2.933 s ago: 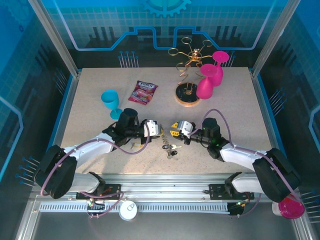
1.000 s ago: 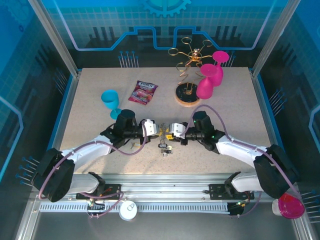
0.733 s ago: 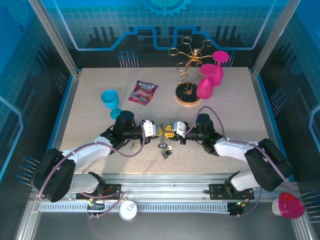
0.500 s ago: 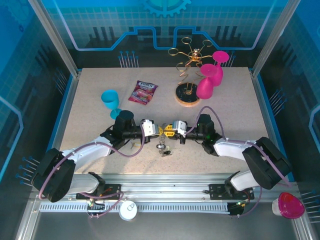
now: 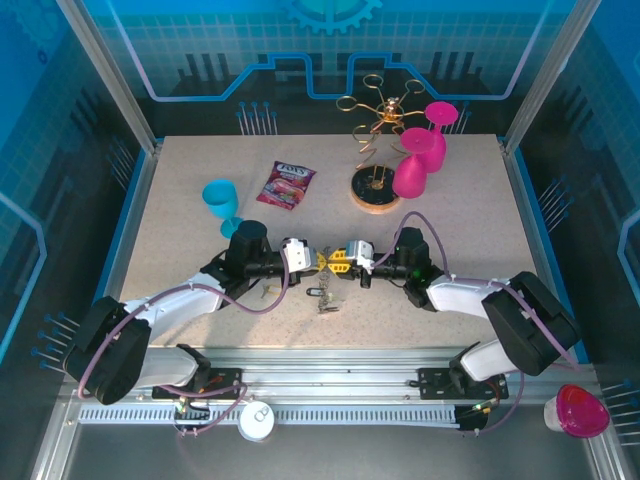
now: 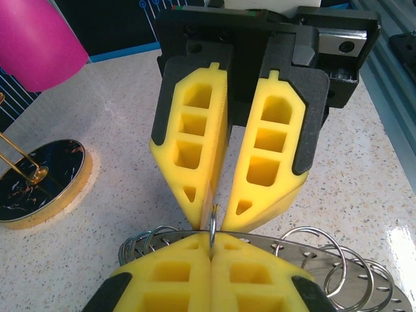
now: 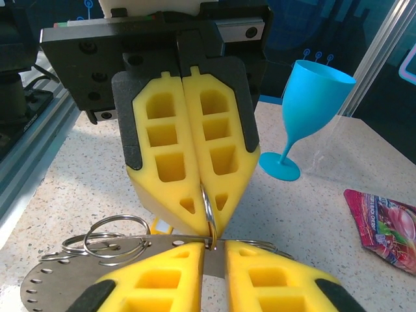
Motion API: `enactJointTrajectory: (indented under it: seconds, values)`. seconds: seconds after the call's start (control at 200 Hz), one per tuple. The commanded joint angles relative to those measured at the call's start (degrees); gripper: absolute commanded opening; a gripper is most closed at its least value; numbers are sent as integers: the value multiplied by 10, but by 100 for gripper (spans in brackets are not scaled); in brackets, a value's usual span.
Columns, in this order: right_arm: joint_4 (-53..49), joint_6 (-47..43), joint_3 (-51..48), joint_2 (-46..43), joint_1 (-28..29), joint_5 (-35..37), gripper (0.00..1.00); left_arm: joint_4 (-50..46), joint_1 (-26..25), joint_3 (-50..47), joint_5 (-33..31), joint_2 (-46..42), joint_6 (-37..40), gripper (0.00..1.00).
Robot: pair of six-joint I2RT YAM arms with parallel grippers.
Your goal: Put the keys on the keyring
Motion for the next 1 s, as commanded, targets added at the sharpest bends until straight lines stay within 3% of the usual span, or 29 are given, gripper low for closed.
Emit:
enactJointTrajectory:
  seconds: [0.0, 0.315, 0.4, 0.45, 0.515, 0.56, 0.635, 0.745, 0.866, 0.951, 0.996]
  values:
    - [18, -8, 9, -6, 3, -39, 17, -1, -3, 5, 11, 5, 16, 0]
    - [-2, -17, 26, -3, 8, -42, 12, -23, -3, 12, 13, 9, 30, 0]
    - [-1, -16, 29, -1, 10, -46, 8, -32, -4, 15, 12, 9, 35, 0]
    - [-3, -16, 31, -1, 10, -47, 0, -41, -4, 17, 11, 9, 40, 0]
    - [-14, -17, 34, -3, 10, -42, 0, -47, -4, 20, 6, 7, 41, 0]
    - [-36, -23, 38, -8, 10, -35, 0, -49, -4, 22, -3, 5, 38, 11]
    - [-123, -52, 57, -23, 11, -19, 0, -67, -4, 32, -17, -1, 35, 25]
    - [-344, -151, 119, -43, 29, 34, 0, -130, -5, 58, -28, -10, 54, 26]
    - [-531, -238, 197, -36, 56, 98, 0, -182, -5, 78, -31, -14, 77, 13]
    - [-577, -254, 222, -33, 66, 109, 0, -202, -6, 88, -31, -10, 86, 0]
    - [-583, -256, 222, -35, 72, 111, 0, -204, -6, 91, -32, -9, 87, 0]
